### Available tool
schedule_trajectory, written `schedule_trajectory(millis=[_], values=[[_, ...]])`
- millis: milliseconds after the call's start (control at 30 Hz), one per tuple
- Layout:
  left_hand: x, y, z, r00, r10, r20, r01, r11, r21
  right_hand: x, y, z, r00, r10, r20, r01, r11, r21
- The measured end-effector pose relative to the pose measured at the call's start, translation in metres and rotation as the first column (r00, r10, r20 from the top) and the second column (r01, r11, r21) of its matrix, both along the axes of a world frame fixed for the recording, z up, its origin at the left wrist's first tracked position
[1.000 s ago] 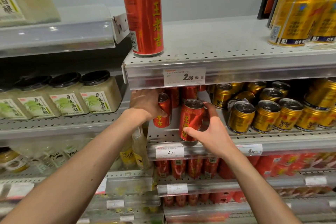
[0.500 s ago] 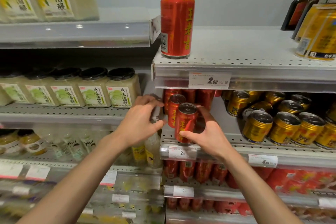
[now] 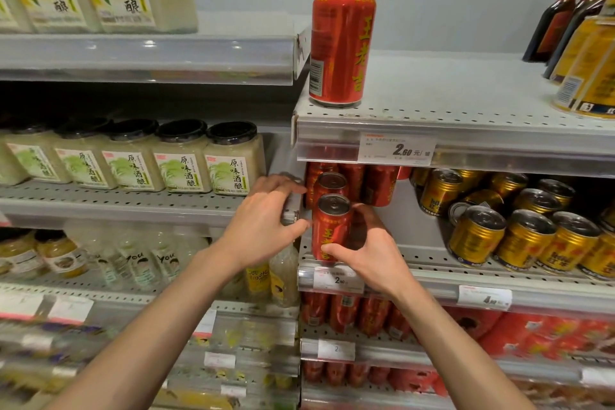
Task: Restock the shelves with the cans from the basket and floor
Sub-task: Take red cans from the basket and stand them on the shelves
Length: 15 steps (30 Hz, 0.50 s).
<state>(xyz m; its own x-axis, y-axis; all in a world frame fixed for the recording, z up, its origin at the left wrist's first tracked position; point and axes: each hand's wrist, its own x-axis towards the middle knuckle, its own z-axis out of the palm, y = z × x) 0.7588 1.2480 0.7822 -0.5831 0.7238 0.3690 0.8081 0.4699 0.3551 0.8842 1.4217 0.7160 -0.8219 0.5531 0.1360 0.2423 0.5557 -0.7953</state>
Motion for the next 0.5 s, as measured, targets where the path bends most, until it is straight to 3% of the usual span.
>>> schedule_trajectory(millis=[233,333,500], values=[[0.000,-0.004,0.003,0.999,-0.019,0.043,0.018,1.000,0.022,-0.003,-0.001,-0.001,0.999,0.048,0.005,-0.048,0.998,-0.037],[0.001,-0.006,0.005,0.994,-0.022,0.111,0.012,0.996,0.093,0.007,0.003,0.002,0.996,0.077,-0.037,-0.082,0.986,-0.142],[0.013,-0.008,0.005,0.950,-0.130,0.283,0.019,0.932,0.362,0.057,0.004,0.002,0.975,-0.157,-0.154,0.109,0.953,-0.283]])
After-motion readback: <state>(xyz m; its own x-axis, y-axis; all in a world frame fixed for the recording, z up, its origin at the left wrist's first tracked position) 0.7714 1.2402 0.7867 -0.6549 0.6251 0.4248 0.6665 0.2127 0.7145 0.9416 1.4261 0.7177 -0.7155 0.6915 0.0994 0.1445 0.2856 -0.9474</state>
